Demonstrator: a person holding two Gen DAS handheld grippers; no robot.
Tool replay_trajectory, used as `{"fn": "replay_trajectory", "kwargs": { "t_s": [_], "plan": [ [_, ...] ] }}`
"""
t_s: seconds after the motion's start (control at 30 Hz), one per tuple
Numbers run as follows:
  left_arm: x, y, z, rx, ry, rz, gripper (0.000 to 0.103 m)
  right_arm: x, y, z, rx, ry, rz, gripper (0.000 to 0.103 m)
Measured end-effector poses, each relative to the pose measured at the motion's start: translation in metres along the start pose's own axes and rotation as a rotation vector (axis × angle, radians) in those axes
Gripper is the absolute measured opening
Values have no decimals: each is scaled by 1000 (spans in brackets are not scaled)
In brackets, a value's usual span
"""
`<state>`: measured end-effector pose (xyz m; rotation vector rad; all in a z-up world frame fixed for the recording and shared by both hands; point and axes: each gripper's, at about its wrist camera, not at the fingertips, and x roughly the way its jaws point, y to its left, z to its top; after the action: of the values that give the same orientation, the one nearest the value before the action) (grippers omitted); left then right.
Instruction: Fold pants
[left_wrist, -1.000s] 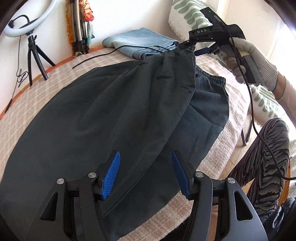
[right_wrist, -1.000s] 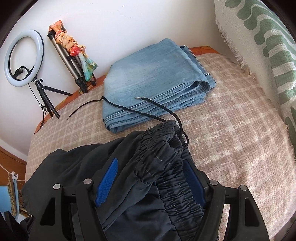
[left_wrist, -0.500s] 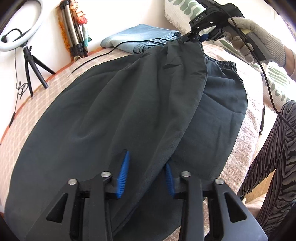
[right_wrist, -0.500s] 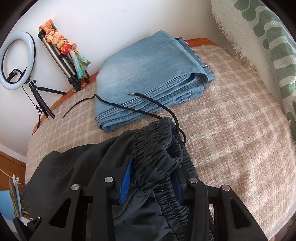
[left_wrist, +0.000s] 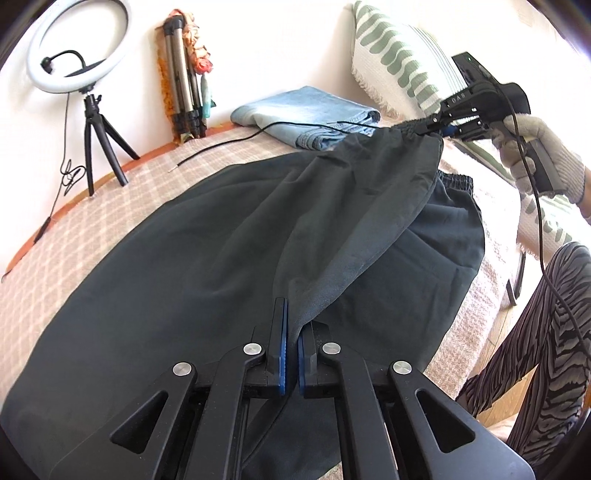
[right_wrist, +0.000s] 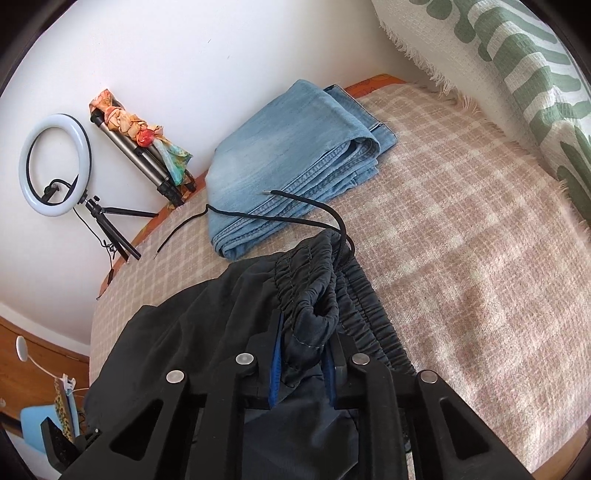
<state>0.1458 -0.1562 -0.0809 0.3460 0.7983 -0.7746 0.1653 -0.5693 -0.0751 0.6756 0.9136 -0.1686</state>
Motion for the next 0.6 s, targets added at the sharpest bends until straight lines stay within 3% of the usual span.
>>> {"fn": "replay_trajectory", "kwargs": {
  "t_s": [0.23, 0.6],
  "plan": [
    [-19, -4, -10, 1, -27, -24, 3, -26, -7, -33, -15, -2, -11, 17],
    [-24, -27, -35, 75, 20, -44, 2, -26, -39, -80, 28, 46, -37, 15]
  ]
}}
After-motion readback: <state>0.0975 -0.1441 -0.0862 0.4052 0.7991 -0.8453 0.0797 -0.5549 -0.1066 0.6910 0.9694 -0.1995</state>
